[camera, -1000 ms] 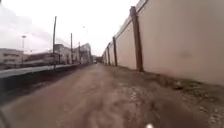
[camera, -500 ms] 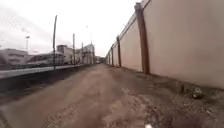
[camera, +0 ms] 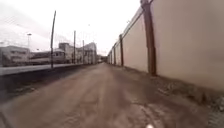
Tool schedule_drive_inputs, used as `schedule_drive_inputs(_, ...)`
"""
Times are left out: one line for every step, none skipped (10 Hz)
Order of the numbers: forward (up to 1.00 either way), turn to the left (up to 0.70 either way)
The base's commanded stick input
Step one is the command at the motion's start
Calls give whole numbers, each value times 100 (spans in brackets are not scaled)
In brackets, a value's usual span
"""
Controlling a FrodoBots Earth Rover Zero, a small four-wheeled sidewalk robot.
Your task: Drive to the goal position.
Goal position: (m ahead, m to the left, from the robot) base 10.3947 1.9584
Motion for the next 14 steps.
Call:
schedule_drive_inputs(85,5)
schedule_drive_inputs(85,5)
schedule_drive_inputs(85,5)
schedule_drive_inputs(85,5)
schedule_drive_inputs(85,5)
schedule_drive_inputs(85,5)
schedule_drive_inputs(85,5)
schedule_drive_inputs(85,5)
schedule_drive_inputs(85,5)
schedule_drive_inputs(85,5)
schedule_drive_inputs(85,5)
schedule_drive_inputs(85,5)
schedule_drive_inputs(85,5)
schedule_drive_inputs(85,5)
